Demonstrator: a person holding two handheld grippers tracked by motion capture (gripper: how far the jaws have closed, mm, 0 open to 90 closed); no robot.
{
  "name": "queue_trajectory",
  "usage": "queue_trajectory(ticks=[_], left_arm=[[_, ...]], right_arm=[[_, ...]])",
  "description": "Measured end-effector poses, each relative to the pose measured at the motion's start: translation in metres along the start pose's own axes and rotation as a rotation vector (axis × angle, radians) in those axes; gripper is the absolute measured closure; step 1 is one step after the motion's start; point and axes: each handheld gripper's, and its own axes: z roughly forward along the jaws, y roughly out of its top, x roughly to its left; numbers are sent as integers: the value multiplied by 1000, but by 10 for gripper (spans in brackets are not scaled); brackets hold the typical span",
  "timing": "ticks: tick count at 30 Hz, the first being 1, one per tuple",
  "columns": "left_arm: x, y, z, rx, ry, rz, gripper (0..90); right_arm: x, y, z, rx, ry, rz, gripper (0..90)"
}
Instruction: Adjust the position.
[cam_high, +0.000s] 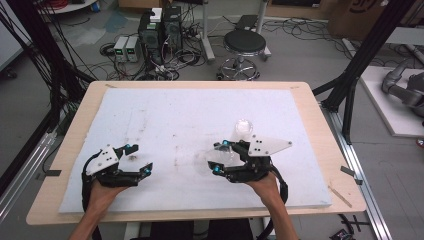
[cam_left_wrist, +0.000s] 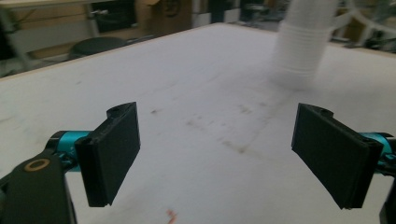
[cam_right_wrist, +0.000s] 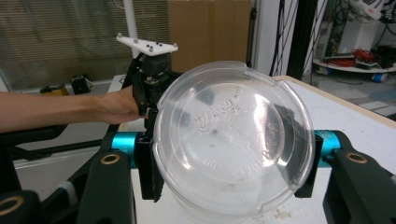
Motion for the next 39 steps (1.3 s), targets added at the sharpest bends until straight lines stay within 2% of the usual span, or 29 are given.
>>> queue_trajectory(ticks=[2,4,11,17,21,23,31,39], left_arm=[[-1,6,1,-7,-74,9,153],[-1,12,2,-14,-125,28,153],[-4,33,8,-59,-275,65,153],[-13,53,21,-101,-398,87,152],[-25,61,37,-113,-433,103,153],[-34,64,48,-113,-466,121,152],[-57,69,77,-106,-550,168,152],[-64,68,86,-98,-589,179,157]], right_arm=[[0,0,1,-5,11,-4,429],[0,0,1,-4,18,-8,429],[-1,0,6,-7,62,-7,430],[-1,0,13,-6,106,-19,432],[-1,0,18,-5,136,-24,433],[-2,-1,20,-6,147,-24,433],[-1,-1,24,-9,180,-26,434],[-2,-1,25,-20,201,-23,434]])
